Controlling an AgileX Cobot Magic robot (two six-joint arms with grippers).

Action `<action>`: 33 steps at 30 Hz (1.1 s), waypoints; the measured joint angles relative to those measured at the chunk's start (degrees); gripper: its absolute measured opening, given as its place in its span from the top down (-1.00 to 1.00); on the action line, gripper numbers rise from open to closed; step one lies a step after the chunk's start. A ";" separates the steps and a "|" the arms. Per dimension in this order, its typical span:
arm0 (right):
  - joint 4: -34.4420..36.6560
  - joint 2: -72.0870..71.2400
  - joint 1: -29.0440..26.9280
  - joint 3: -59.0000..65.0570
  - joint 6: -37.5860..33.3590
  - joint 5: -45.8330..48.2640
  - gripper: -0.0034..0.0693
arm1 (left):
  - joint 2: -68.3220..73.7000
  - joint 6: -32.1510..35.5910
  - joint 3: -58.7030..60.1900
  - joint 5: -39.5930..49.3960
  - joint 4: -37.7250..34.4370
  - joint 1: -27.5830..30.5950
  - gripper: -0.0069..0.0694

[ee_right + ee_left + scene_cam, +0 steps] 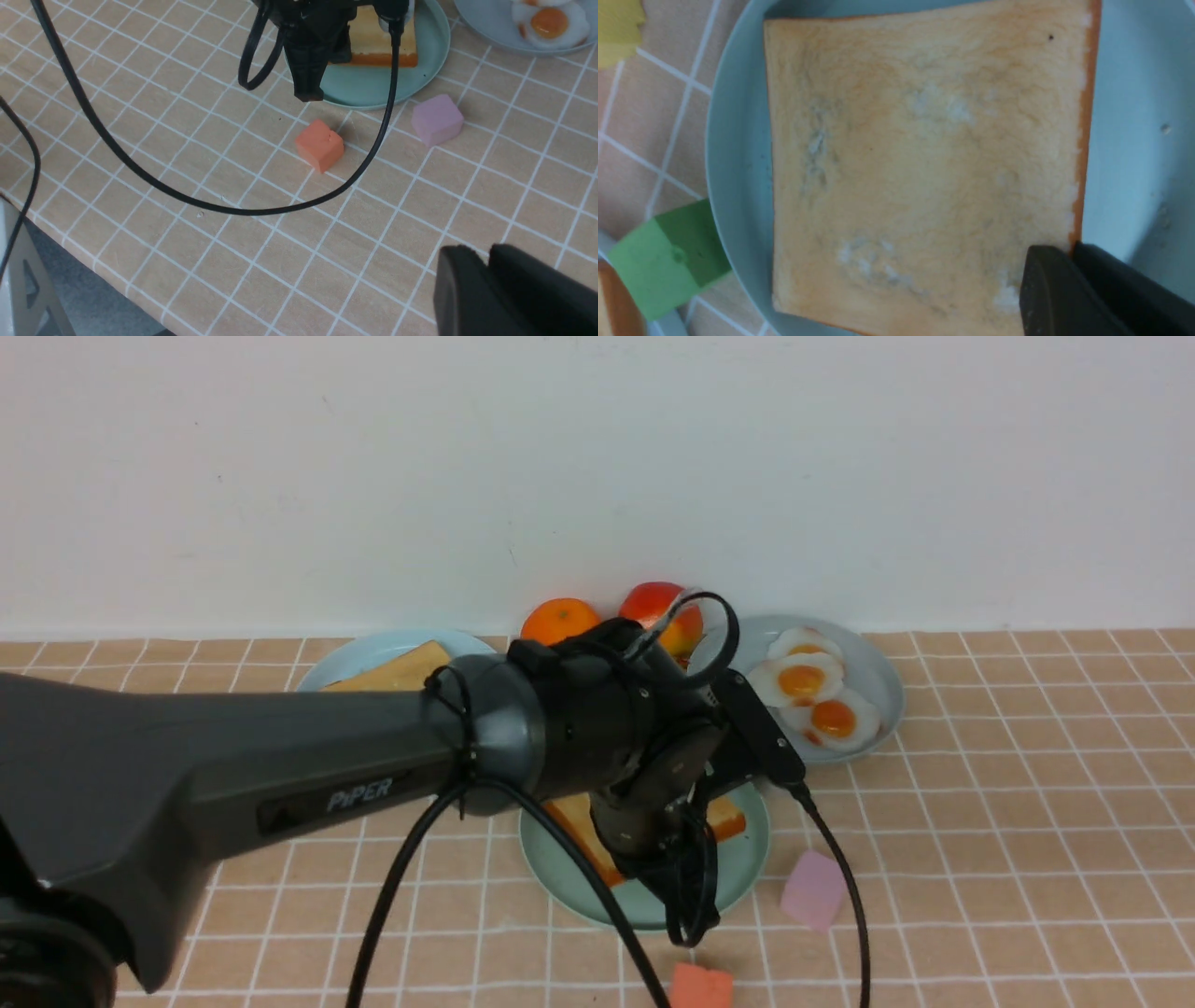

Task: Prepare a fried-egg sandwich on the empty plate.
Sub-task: Use the left arm to put a slice of bread into the empty plate in the middle, then use the right arm to grab a fried egg

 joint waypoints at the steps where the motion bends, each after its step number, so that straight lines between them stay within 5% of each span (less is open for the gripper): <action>1: 0.00 0.00 0.00 0.00 0.36 0.00 0.57 | 0.05 0.00 0.00 -0.19 0.05 0.00 0.66; 10: -1.16 0.72 0.00 0.00 6.10 -5.76 0.13 | -1.49 -0.06 0.00 1.31 -4.41 0.00 -0.13; 13: -1.32 3.47 0.00 0.00 8.13 -9.23 0.05 | -6.69 -0.61 0.10 3.03 -9.11 -0.40 -0.21; 16: -1.26 6.74 0.00 0.00 8.63 -11.18 0.05 | -11.82 -2.02 0.10 3.27 -11.35 -1.15 -0.14; 23: -1.68 27.86 -0.24 -1.84 8.91 -18.25 0.09 | -35.54 -6.25 0.62 2.60 -15.23 -2.22 0.85; 33: 2.80 59.22 -7.84 -19.75 8.91 -21.93 0.09 | -61.86 -13.75 26.69 -5.18 -15.23 -2.04 0.85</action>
